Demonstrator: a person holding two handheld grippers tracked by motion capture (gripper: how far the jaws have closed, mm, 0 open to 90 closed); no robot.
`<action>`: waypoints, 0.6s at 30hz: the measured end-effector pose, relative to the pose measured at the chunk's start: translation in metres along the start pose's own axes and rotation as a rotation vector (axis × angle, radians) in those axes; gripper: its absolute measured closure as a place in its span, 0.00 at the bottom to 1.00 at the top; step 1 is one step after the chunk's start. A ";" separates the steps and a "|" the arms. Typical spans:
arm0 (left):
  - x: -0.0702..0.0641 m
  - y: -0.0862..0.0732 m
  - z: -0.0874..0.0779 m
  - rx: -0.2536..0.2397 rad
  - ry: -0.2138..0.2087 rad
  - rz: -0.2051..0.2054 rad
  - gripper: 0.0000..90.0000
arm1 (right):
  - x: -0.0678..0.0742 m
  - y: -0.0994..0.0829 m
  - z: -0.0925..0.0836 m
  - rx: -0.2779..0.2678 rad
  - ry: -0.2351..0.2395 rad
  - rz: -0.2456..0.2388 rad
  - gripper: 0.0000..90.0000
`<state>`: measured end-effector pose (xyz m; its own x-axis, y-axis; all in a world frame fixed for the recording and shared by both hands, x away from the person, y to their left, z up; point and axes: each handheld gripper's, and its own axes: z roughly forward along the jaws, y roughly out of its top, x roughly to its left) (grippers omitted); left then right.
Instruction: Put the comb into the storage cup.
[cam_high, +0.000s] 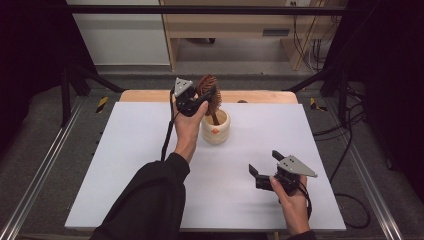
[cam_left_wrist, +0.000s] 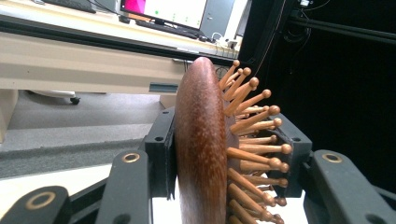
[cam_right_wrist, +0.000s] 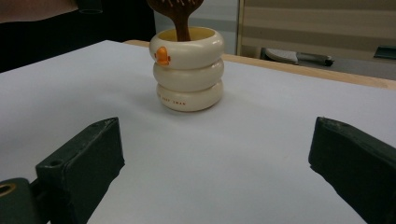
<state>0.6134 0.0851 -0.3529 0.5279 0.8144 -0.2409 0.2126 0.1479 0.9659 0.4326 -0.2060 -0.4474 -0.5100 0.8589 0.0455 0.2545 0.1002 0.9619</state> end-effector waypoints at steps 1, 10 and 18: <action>0.000 0.000 0.000 0.000 0.000 -0.001 0.56 | 0.000 0.000 0.000 0.000 0.000 0.000 0.04; 0.000 -0.003 0.001 0.003 -0.002 0.003 0.56 | 0.000 0.000 0.000 -0.001 0.000 0.001 0.04; -0.002 -0.006 0.003 0.008 -0.006 0.006 0.56 | 0.000 0.000 0.000 0.000 -0.001 0.000 0.04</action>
<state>0.6136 0.0814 -0.3585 0.5343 0.8119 -0.2353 0.2155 0.1383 0.9667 0.4327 -0.2057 -0.4474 -0.5089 0.8596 0.0453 0.2543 0.0998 0.9620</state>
